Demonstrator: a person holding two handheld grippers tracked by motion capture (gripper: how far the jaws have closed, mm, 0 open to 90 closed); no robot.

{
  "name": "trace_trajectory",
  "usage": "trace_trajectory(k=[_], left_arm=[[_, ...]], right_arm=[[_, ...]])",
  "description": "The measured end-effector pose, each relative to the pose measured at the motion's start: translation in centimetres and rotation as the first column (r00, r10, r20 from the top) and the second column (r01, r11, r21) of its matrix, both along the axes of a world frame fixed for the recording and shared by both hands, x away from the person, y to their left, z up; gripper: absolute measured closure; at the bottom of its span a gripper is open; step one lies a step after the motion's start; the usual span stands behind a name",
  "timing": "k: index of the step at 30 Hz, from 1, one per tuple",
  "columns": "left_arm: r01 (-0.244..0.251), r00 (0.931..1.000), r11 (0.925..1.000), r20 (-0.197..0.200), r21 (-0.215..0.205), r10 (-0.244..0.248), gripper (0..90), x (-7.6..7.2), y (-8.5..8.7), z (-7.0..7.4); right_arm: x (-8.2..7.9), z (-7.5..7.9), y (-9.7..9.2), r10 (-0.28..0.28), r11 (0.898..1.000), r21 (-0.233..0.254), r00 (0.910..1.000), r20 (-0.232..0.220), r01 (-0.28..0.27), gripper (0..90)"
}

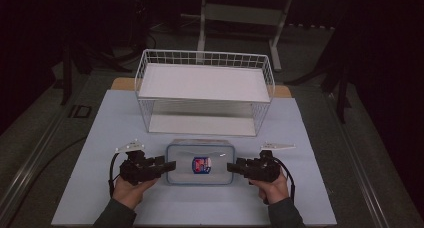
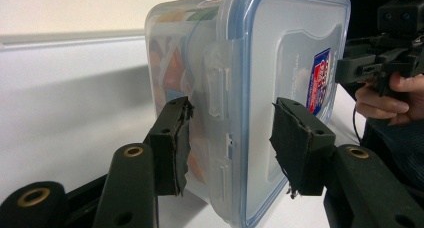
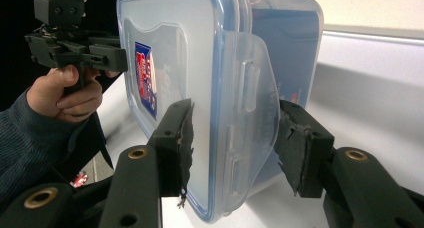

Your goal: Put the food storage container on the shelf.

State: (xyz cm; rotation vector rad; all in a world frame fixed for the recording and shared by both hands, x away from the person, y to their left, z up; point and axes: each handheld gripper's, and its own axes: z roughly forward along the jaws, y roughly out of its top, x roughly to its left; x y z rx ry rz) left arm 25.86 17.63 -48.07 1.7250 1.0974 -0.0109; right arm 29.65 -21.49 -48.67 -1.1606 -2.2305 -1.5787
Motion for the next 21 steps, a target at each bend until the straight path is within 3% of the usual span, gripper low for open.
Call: trace_trajectory(k=[15,21], left_arm=[[-0.017,0.9957,0.9999,0.091,0.004,0.016,50.2,-0.3,-0.1,2.3],[-0.008,0.9924,0.9999,0.123,-0.007,0.009,50.2,-0.2,-0.3,3.8]], right_arm=[[-0.4,2.4,0.2,-0.005,1.000,-0.020,0.9955,0.095,0.007,50.6],[-0.5,4.7,0.0,-0.010,1.000,-0.027,0.9873,0.158,0.015,50.6]])
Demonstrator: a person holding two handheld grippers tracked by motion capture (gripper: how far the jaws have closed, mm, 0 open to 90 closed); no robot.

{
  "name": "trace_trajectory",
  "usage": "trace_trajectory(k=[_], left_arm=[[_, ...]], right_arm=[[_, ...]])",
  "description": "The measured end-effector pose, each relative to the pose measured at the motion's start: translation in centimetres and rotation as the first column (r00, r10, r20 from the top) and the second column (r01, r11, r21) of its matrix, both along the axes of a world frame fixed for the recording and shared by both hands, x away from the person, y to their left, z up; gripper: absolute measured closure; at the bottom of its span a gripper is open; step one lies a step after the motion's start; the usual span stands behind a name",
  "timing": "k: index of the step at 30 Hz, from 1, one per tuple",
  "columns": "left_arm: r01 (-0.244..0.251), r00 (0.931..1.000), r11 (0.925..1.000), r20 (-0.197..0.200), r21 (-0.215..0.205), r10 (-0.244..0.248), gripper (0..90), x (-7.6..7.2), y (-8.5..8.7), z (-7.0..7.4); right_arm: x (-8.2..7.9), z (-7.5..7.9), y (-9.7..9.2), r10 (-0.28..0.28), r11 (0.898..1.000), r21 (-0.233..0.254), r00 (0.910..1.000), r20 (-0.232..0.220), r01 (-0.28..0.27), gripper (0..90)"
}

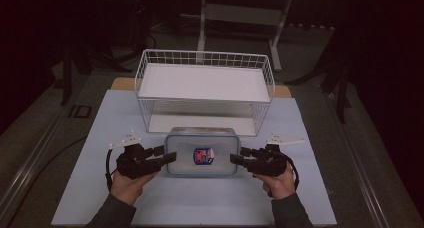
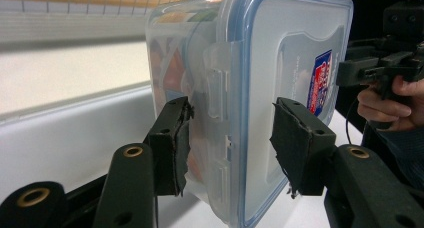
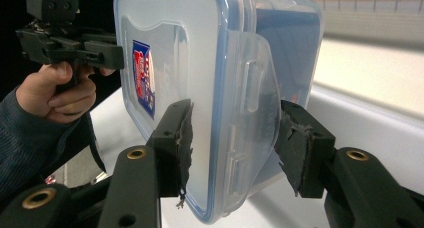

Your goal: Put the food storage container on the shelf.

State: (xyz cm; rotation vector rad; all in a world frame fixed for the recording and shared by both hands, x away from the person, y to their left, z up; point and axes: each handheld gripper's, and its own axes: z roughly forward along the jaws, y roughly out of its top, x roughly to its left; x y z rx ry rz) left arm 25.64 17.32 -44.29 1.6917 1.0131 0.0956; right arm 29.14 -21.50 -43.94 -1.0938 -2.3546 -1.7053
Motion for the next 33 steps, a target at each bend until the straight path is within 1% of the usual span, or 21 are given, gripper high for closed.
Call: trace_trajectory(k=[1,2,3,4,5,8,13,14,15,16,17,20,21,22,23,24,25,30,31,32,33], left_arm=[[0.002,1.0000,1.0000,0.008,0.001,-0.002,50.2,0.1,0.0,0.5],[0.002,1.0000,1.0000,0.008,0.001,-0.002,50.2,0.1,0.0,0.5],[0.002,0.9998,1.0000,0.022,0.000,-0.002,50.2,0.3,-0.1,1.2],[0.002,0.9998,1.0000,0.022,0.000,-0.002,50.2,0.3,-0.1,1.2],[-0.001,0.9994,1.0000,0.035,0.003,0.001,50.2,0.4,-0.2,1.9],[-0.001,0.9984,1.0000,0.057,0.005,0.001,50.2,0.6,-0.1,2.9],[-0.002,0.9955,1.0000,0.094,-0.009,0.003,50.2,1.1,0.1,4.5],[-0.003,0.9948,0.9999,0.101,-0.012,0.004,50.2,1.3,0.1,5.0],[-0.003,0.9948,0.9999,0.101,-0.012,0.004,50.2,1.3,0.1,5.0],[-0.006,0.9923,0.9999,0.123,-0.011,0.007,50.2,1.5,0.3,6.0],[-0.006,0.9923,0.9999,0.123,-0.011,0.007,50.2,1.5,0.3,6.0],[-0.009,0.9892,0.9999,0.146,-0.008,0.010,50.2,1.8,0.3,7.2],[-0.009,0.9892,0.9999,0.146,-0.008,0.010,50.2,1.8,0.3,7.2],[-0.008,0.9876,0.9999,0.156,-0.006,0.009,50.2,1.9,0.4,7.8],[-0.008,0.9876,0.9999,0.156,-0.006,0.009,50.2,1.9,0.4,7.8],[-0.009,0.9861,0.9999,0.166,-0.011,0.011,50.2,2.1,0.4,8.2],[-0.009,0.9861,0.9999,0.166,-0.011,0.011,50.2,2.1,0.4,8.2],[-0.009,0.9821,0.9999,0.188,-0.009,0.010,50.2,2.7,0.2,9.5],[-0.009,0.9821,0.9999,0.188,-0.009,0.010,50.2,2.7,0.2,9.5],[-0.011,0.9800,0.9999,0.199,-0.012,0.013,50.2,3.0,0.2,10.0],[-0.011,0.9800,0.9999,0.199,-0.012,0.013,50.3,3.0,0.2,10.0]], right_arm=[[0.0,0.3,0.0,-0.001,1.000,0.000,1.0000,0.008,0.001,50.6],[0.0,0.3,0.0,-0.001,1.000,0.000,1.0000,0.008,0.001,50.6],[0.1,0.9,-0.1,-0.006,1.000,0.009,0.9998,0.020,0.006,50.6],[0.1,0.9,-0.1,-0.006,1.000,0.009,0.9998,0.020,0.006,50.6],[0.1,1.1,-0.1,-0.007,1.000,0.012,0.9997,0.023,0.007,50.6],[0.4,2.1,-0.2,-0.012,1.000,0.027,0.9991,0.041,0.011,50.6],[0.8,4.4,0.0,-0.018,0.999,0.030,0.9961,0.087,0.016,50.6],[0.9,4.7,0.0,-0.019,0.999,0.030,0.9958,0.090,0.016,50.6],[0.9,4.7,0.0,-0.019,0.999,0.030,0.9958,0.090,0.016,50.6],[1.3,5.8,0.2,-0.018,0.999,0.034,0.9939,0.109,0.014,50.5],[1.3,5.8,0.2,-0.018,0.999,0.034,0.9939,0.109,0.014,50.5],[1.6,6.8,0.3,-0.020,0.999,0.046,0.9918,0.126,0.014,50.6],[1.6,6.8,0.3,-0.020,0.999,0.046,0.9918,0.126,0.014,50.6],[1.7,7.2,0.3,-0.022,0.998,0.053,0.9911,0.132,0.015,50.5],[1.7,7.4,0.3,-0.024,0.998,0.056,0.9905,0.136,0.016,50.6],[1.7,7.6,0.3,-0.026,0.998,0.059,0.9900,0.138,0.018,50.5],[1.8,7.7,0.3,-0.028,0.998,0.062,0.9898,0.140,0.020,50.6],[2.3,8.6,0.2,-0.032,0.997,0.068,0.9873,0.156,0.021,50.5],[2.4,8.8,0.2,-0.033,0.997,0.071,0.9873,0.155,0.022,50.6],[2.5,9.1,0.1,-0.034,0.997,0.074,0.9867,0.159,0.022,50.5],[2.5,9.1,0.1,-0.034,0.997,0.074,0.9867,0.159,0.022,50.5]])
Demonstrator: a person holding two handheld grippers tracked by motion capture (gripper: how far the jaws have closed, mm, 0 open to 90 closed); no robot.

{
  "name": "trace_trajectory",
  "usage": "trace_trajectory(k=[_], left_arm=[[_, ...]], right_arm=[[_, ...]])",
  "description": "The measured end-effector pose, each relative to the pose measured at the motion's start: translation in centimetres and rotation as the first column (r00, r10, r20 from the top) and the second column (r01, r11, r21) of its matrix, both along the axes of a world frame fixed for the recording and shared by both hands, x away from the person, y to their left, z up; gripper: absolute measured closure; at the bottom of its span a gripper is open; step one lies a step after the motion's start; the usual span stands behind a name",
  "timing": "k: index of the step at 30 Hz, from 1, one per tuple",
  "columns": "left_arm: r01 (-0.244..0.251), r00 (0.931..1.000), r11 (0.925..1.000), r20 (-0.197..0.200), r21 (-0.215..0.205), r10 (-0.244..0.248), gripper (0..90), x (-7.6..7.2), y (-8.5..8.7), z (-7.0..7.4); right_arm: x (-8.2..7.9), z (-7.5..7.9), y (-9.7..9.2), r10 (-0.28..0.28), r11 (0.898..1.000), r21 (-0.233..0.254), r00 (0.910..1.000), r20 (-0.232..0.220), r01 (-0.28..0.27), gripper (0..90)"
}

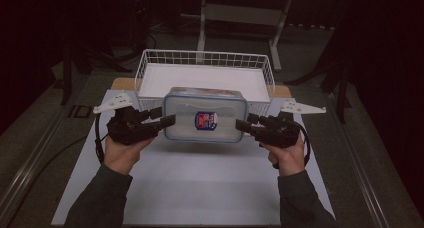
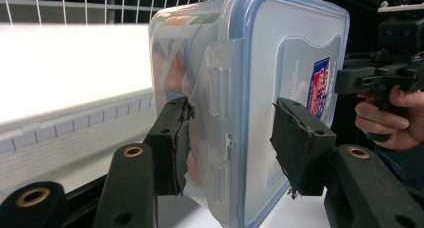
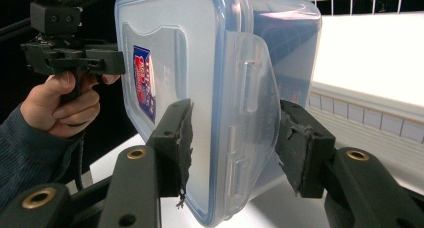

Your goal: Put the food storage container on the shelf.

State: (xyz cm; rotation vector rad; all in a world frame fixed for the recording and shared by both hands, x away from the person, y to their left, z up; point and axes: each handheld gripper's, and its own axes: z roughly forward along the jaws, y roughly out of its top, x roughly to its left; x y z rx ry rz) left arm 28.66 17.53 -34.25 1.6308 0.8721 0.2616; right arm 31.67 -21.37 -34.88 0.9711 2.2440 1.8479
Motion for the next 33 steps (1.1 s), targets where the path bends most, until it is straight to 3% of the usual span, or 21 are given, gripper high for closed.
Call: trace_trajectory(k=[9,18,27,33], left_arm=[[-0.003,0.9996,0.9996,0.026,-0.026,0.004,50.3,1.9,0.3,2.2],[-0.016,0.9991,0.9991,0.040,-0.039,0.017,50.2,3.5,0.3,3.5],[-0.027,0.9996,0.9983,0.004,-0.051,0.027,50.1,6.2,0.4,3.8],[-0.035,0.9989,0.9967,-0.033,-0.073,0.033,49.9,8.4,0.6,3.0]], right_arm=[[1.6,2.6,0.2,-0.010,1.000,0.007,0.9994,0.034,0.009,50.5],[3.6,4.3,0.3,-0.013,1.000,0.019,0.9987,0.049,0.012,50.4],[6.2,4.6,0.5,-0.027,0.999,0.038,0.9995,0.014,0.027,50.1],[8.0,4.3,0.8,-0.050,0.998,0.034,0.9985,-0.022,0.051,49.9]])
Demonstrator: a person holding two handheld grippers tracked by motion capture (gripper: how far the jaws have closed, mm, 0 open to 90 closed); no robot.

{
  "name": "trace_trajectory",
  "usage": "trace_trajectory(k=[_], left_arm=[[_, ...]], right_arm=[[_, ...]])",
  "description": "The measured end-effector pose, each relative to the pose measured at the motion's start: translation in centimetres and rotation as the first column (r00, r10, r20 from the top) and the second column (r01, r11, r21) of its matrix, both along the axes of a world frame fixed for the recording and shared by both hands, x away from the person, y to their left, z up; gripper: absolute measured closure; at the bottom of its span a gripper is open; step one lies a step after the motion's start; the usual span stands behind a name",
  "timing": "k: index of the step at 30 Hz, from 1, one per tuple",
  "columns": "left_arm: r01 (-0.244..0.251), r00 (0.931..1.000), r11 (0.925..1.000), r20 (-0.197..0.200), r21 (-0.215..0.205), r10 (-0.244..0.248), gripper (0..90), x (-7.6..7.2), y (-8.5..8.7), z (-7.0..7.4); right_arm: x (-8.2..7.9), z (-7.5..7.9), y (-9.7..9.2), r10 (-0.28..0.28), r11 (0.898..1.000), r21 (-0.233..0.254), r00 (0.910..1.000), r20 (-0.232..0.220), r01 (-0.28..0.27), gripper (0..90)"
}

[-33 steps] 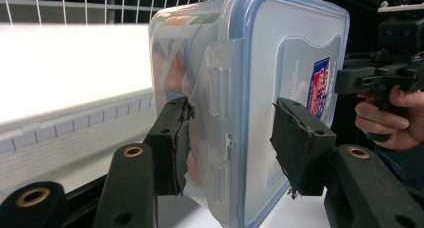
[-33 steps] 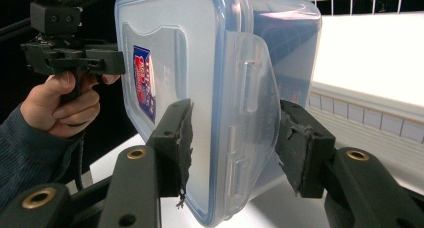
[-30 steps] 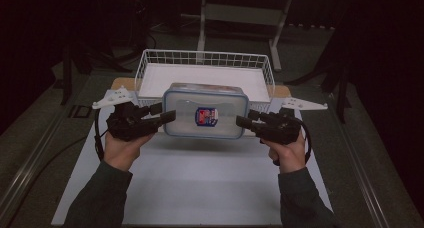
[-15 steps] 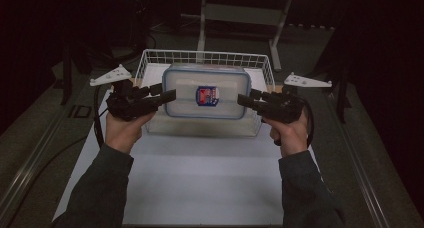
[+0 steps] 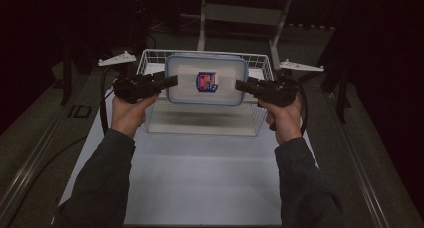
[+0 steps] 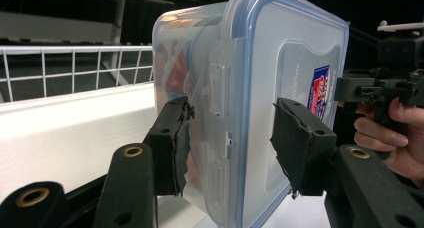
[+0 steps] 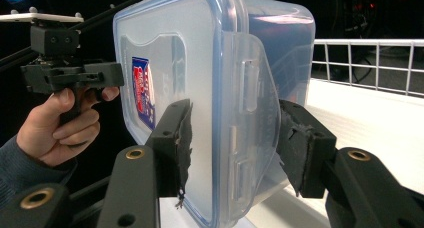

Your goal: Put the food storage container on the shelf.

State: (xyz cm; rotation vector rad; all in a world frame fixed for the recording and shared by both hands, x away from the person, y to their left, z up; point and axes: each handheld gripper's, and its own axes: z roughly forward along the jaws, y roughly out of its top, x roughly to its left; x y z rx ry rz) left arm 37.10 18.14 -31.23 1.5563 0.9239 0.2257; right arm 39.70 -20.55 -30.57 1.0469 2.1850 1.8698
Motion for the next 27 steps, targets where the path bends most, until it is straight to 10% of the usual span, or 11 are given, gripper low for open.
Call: trace_trajectory(k=[27], left_arm=[[-0.098,0.9914,0.9944,-0.091,-0.040,0.094,44.5,2.9,-0.8,-1.7]], right_arm=[[3.7,-2.2,0.4,-0.041,0.998,0.041,0.9887,-0.144,0.047,48.1]])
